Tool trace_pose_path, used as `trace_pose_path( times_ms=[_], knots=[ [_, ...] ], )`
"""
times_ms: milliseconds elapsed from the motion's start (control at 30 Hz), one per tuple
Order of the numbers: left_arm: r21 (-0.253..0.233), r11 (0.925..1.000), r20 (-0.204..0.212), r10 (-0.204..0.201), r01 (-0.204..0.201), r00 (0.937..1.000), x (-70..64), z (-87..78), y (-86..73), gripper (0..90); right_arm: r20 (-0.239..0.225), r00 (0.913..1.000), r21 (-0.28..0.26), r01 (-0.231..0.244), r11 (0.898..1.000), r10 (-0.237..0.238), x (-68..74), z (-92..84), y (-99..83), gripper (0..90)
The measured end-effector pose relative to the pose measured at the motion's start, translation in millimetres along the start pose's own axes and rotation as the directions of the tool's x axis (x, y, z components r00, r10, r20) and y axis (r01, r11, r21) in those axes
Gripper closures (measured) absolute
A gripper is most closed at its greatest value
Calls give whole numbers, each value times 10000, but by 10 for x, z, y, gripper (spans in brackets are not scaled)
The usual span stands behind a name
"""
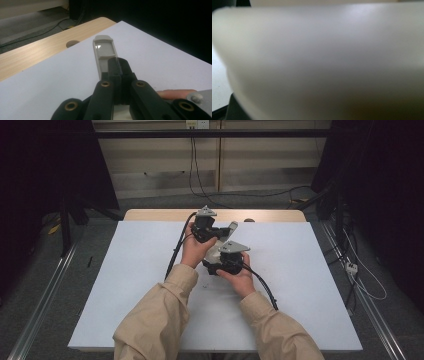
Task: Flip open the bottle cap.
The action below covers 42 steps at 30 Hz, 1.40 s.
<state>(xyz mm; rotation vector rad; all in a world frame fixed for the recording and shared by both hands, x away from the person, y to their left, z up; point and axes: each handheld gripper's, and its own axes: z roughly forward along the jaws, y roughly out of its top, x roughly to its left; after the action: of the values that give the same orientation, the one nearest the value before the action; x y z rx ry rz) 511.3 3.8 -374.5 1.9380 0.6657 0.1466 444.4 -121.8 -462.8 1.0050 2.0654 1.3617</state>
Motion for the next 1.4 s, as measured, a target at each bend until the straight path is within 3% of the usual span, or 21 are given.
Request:
trace_pose_path(
  times_ms=[367,700,967,1133,1267,1400],
  knots=[
    [66,10000,103,-8,8,9999,-9,0,-11,900,-18,9999,-3,-109,9999,109,-8,-1,0,184],
    [-155,9999,214,-15,19,9998,-10,-53,-44,895,36,10000,31,17,10000,-17,6,-5,2,176],
    [-234,9997,244,-104,109,9996,-26,-134,-39,798,6,9998,151,-195,9997,195,-17,-31,-1,125],
    [-354,9990,195,-268,275,9994,-31,-195,-40,687,-32,9999,222,-157,9996,158,-15,-61,11,107],
    [-840,9954,178,-447,461,9988,-60,-248,-63,564,-162,9994,253,-296,9992,300,-14,-90,14,101],
    [-694,9971,-39,-300,297,9995,-80,-310,-88,460,-226,9990,272,-367,9990,374,-2,-139,3,86]
  ],
)
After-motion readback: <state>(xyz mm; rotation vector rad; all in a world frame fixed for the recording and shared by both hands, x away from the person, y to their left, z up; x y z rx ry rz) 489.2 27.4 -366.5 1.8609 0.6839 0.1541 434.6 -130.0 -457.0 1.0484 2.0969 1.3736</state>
